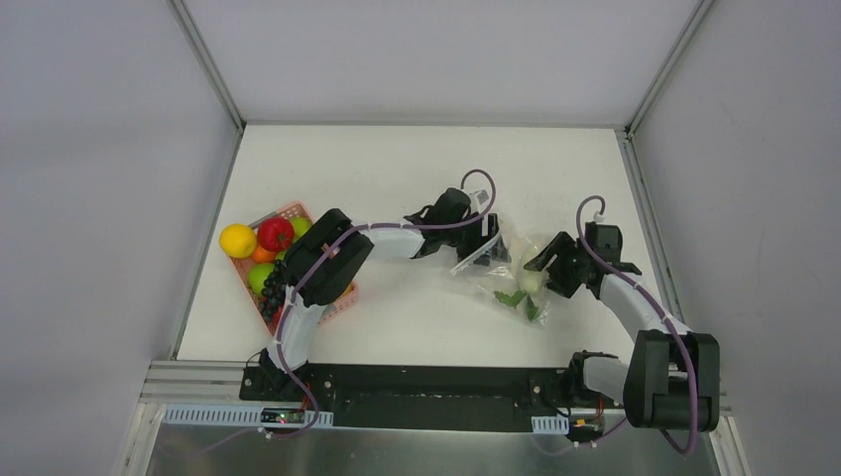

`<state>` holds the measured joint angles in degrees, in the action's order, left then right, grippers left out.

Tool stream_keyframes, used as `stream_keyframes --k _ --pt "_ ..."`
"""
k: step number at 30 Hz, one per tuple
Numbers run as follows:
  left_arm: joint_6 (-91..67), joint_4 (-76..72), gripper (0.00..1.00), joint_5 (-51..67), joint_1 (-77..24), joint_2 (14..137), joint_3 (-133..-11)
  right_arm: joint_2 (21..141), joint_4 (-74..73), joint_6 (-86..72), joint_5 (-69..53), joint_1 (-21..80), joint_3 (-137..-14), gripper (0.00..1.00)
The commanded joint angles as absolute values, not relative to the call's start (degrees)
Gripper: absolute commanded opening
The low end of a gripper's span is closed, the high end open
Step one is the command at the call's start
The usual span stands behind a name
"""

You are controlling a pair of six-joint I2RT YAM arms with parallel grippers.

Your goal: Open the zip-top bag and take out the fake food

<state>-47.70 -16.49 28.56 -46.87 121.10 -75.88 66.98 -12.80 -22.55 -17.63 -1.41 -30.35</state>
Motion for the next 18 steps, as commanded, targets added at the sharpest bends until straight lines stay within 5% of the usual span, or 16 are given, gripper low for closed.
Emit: stream_keyframes --k 1,8,14,18 --pt "-52.75 -24.67 0.71 30.44 -47.84 122.07 -77.22 67.50 -10.16 -23.54 -20.61 -1.15 -29.80 0.65" --pt "-53.55 -25.67 0.73 29.96 -49.09 122.68 -77.89 67.38 -8.69 -23.86 -23.86 -0.05 -30.51 0.48" --pt "-53.54 -25.41 0.73 29.45 -49.72 123.09 -77.61 64.92 -11.15 -22.58 -22.91 -0.09 -33.30 0.47" --pt "-52.74 -24.44 0.74 29.05 -49.73 123.29 -78.07 65.02 -12.41 -21.57 -19.98 -0.09 -33.95 0.29"
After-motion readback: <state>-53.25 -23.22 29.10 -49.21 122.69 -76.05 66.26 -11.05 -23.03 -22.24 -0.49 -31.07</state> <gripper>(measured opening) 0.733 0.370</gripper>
